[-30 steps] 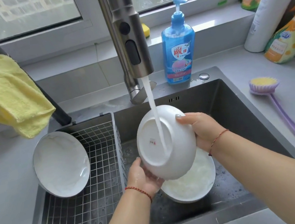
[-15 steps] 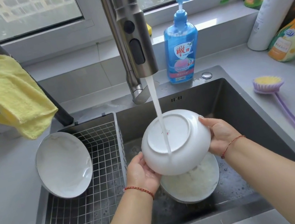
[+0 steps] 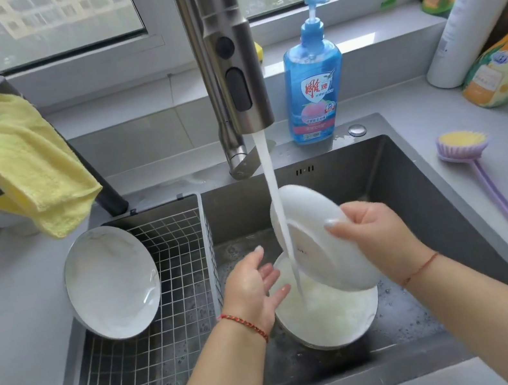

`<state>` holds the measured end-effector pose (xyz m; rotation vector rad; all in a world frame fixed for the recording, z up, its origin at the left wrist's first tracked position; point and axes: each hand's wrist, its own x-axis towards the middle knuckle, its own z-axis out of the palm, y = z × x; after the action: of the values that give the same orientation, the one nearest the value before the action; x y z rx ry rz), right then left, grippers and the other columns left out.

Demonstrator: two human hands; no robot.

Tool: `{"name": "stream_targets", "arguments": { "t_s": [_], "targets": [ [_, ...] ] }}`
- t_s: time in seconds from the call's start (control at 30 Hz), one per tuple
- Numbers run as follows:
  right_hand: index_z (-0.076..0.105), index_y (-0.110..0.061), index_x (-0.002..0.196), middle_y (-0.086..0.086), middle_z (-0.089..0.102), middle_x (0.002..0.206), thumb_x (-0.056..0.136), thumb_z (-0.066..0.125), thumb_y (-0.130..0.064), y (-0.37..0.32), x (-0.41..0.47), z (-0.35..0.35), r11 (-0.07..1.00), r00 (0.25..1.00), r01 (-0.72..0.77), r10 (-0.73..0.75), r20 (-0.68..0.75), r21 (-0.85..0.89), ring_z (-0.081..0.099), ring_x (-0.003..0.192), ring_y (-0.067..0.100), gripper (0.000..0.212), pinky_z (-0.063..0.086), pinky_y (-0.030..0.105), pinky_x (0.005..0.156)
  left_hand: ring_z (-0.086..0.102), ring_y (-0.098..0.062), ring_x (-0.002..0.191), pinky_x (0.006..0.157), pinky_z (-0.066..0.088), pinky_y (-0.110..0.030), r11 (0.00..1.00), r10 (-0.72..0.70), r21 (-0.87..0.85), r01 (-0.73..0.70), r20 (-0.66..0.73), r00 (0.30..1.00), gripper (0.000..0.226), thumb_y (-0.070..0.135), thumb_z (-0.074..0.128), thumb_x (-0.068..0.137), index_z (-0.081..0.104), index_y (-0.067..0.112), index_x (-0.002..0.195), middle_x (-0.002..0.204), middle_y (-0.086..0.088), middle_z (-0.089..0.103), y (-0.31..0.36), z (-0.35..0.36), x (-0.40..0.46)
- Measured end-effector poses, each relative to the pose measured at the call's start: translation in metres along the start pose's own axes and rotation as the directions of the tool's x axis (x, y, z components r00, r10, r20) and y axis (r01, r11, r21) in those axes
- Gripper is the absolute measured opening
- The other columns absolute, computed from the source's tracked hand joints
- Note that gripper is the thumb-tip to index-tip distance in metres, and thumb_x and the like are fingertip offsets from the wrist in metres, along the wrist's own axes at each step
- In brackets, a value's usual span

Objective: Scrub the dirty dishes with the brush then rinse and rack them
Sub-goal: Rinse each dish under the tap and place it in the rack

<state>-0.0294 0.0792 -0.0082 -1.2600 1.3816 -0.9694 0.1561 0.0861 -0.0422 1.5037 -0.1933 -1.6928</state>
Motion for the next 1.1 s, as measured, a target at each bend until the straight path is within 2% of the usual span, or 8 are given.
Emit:
{"name": "stream_targets", "arguments": {
  "t_s": [0.1,0.2,0.37,0.47,0.67,0.8,0.97,1.1],
  "targets": [
    [0.047,-0.018,0.060,-0.005,0.046,0.053,0.083,0.060,-0.028,0.011,-0.015,0.019,0.700,0.936,0.316,-0.339,0.092,-0.641,0.044,0.051,0.018,0.028,0.034,0.028,0.051,0.062,-0.034,0.108,0.093,0.052,-0.057,1.000,-0.018,-0.017,0.021,0.188,0.982,0.047,0.049,0.051,0.097,0.058,0.013,0.127,0.124,-0.022,0.062,0.008,0.012,-0.012],
    [0.051,-0.019,0.056,-0.008,0.048,0.047,0.075,0.053,-0.031,0.025,-0.029,0.034,0.405,0.802,0.502,-0.549,0.236,-0.764,0.045,0.041,0.014,0.022,0.028,0.019,0.041,0.069,-0.034,0.094,0.082,0.057,-0.049,0.999,-0.034,-0.023,0.041,0.241,0.970,0.053,0.061,0.051,0.092,0.066,0.015,0.114,0.103,-0.014,0.073,0.007,0.019,-0.015],
    [0.067,-0.018,0.072,-0.007,0.061,0.059,0.084,0.042,-0.036,0.036,-0.036,0.043,0.459,0.825,0.546,-0.441,0.354,-0.701,0.058,0.052,0.015,0.033,0.047,0.024,0.045,0.070,-0.038,0.101,0.071,0.060,-0.047,0.997,0.059,0.043,-0.064,0.114,0.992,0.046,0.046,0.048,0.096,0.054,0.019,0.133,0.118,-0.017,0.069,-0.010,0.015,-0.006],
    [0.065,-0.025,0.106,-0.008,0.068,0.094,0.091,0.028,-0.053,0.024,-0.036,0.043,0.600,0.848,0.512,-0.238,0.474,-0.615,0.061,0.088,0.013,0.049,0.052,0.032,0.076,0.069,-0.039,0.103,0.084,0.058,-0.054,0.995,0.094,-0.025,-0.092,0.120,0.988,0.064,0.057,0.051,0.088,0.052,0.015,0.136,0.121,-0.021,0.066,-0.016,0.007,-0.006],
    [0.016,-0.029,0.151,-0.034,0.012,0.146,0.106,0.025,-0.027,0.002,-0.025,0.050,0.890,0.766,0.293,0.000,0.643,-0.349,0.002,0.132,-0.025,0.046,0.000,0.010,0.115,0.073,-0.027,0.097,0.065,0.059,-0.035,0.984,0.154,0.054,-0.167,0.191,0.969,0.059,0.059,0.037,0.099,0.056,0.012,0.130,0.111,-0.016,0.072,-0.021,0.004,-0.017],
    [-0.004,-0.041,0.147,-0.029,-0.011,0.147,0.103,0.015,-0.042,0.012,-0.006,0.054,0.797,0.822,0.284,0.085,0.563,-0.534,-0.022,0.131,-0.015,0.048,-0.015,0.020,0.113,0.070,-0.023,0.106,0.072,0.059,-0.038,0.980,0.172,0.044,-0.192,0.276,0.945,0.044,0.053,0.037,0.101,0.057,0.028,0.132,0.118,-0.005,0.072,-0.025,0.007,-0.028],
    [-0.007,-0.026,0.153,-0.004,-0.018,0.159,0.100,0.014,-0.053,0.040,0.012,0.026,0.417,0.879,0.287,0.242,0.410,-0.863,-0.019,0.145,0.011,0.063,-0.011,0.036,0.119,0.069,-0.027,0.106,0.071,0.060,-0.041,0.976,0.216,-0.040,-0.213,0.209,0.954,0.040,0.046,0.040,0.102,0.058,0.026,0.131,0.119,-0.006,0.071,-0.027,-0.002,-0.027],
    [0.010,-0.010,0.152,0.011,0.007,0.160,0.090,0.011,-0.064,0.034,-0.017,0.020,0.468,0.804,0.251,0.387,0.452,-0.848,0.006,0.147,0.030,0.083,0.010,0.045,0.119,0.069,-0.030,0.105,0.074,0.061,-0.046,0.970,0.243,-0.038,-0.240,0.136,0.961,0.039,0.046,0.041,0.102,0.059,0.025,0.128,0.119,-0.007,0.071,-0.022,-0.008,-0.021]
  ]
}}
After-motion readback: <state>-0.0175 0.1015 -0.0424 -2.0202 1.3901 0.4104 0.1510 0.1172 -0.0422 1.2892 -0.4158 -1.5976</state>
